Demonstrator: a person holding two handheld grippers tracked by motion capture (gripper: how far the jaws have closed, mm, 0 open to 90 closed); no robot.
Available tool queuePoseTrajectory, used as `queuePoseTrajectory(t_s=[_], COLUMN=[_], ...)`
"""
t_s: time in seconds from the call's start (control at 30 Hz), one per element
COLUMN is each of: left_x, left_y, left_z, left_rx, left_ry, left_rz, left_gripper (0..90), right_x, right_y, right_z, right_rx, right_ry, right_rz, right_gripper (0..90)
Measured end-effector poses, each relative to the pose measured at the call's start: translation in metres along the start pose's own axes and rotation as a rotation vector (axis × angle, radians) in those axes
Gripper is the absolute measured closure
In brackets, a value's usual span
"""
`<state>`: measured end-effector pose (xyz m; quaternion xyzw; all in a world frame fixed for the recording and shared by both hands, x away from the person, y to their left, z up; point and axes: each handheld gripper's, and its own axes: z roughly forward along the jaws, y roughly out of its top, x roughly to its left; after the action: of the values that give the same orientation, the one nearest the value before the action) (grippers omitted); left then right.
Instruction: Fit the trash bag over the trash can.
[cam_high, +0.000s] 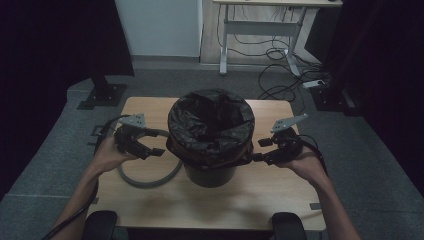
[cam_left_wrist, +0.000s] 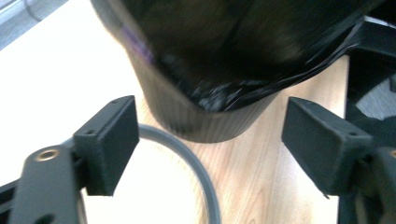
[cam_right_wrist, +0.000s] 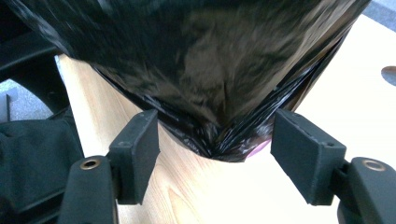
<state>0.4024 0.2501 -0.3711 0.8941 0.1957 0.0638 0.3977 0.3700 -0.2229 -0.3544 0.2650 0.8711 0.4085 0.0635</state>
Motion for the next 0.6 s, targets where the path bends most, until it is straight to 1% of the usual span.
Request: queuePoseTrajectory(t_s=[0.03,0.1,0.13,0.2,0.23,0.27,0.3,0.33,0.4,0.43,0.47,0.5,0.53,0.6], left_x=[0.002,0.004,0.005,0.007,0.008,0.009,0.01,0.01,0.012,0.013,0.013,0.014,0.015,0.017], left_y=[-0.005,-0.016,-0.023,-0.033,-0.041,-0.045,-0.051,-0.057,-0.066,-0.073,-0.077,-0.086,-0.088,-0.099], left_z=[0.002,0.007,0.011,0.017,0.022,0.024,0.027,0.029,0.032,0.033,0.034,0.036,0.037,0.042], left_rx=[-0.004,-0.007,0.0,0.012,0.021,0.029,0.04,0.045,0.035,0.018,0.015,0.015,0.014,0.021], left_ry=[0.018,0.054,0.086,0.109,0.129,0.147,0.176,0.193,0.216,0.228,0.234,0.255,0.263,0.271], left_rz=[-0.015,-0.046,-0.059,-0.079,-0.092,-0.097,-0.103,-0.11,-0.126,-0.141,-0.15,-0.159,-0.163,-0.179], left_gripper=[13.7,13.7,13.0,9.5,7.2,2.9,1.5,0.4,0.0,0.0,0.0,0.0,0.0,0.0], right_x=[0.0,0.0,0.0,0.0,0.0,0.0,-0.001,-0.001,-0.002,-0.002,-0.003,-0.004,-0.005,-0.006], right_y=[0.002,0.007,0.009,0.015,0.017,0.02,0.021,0.024,0.028,0.03,0.033,0.035,0.04,0.047], right_z=[-0.003,-0.007,-0.009,-0.014,-0.015,-0.017,-0.018,-0.02,-0.023,-0.026,-0.029,-0.03,-0.033,-0.035], right_rx=[-0.003,-0.01,-0.012,-0.023,-0.025,-0.029,-0.032,-0.037,-0.046,-0.054,-0.063,-0.069,-0.077,-0.081], right_ry=[0.0,-0.011,-0.017,-0.026,-0.028,-0.033,-0.036,-0.042,-0.057,-0.064,-0.066,-0.069,-0.076,-0.083], right_rz=[-0.003,-0.009,-0.008,-0.008,-0.007,0.001,0.004,0.008,0.013,0.015,0.018,0.02,0.024,0.025], right_gripper=[30.8,27.8,27.5,27.1,26.9,26.8,26.9,27.2,28.7,30.5,33.9,36.2,39.7,45.8])
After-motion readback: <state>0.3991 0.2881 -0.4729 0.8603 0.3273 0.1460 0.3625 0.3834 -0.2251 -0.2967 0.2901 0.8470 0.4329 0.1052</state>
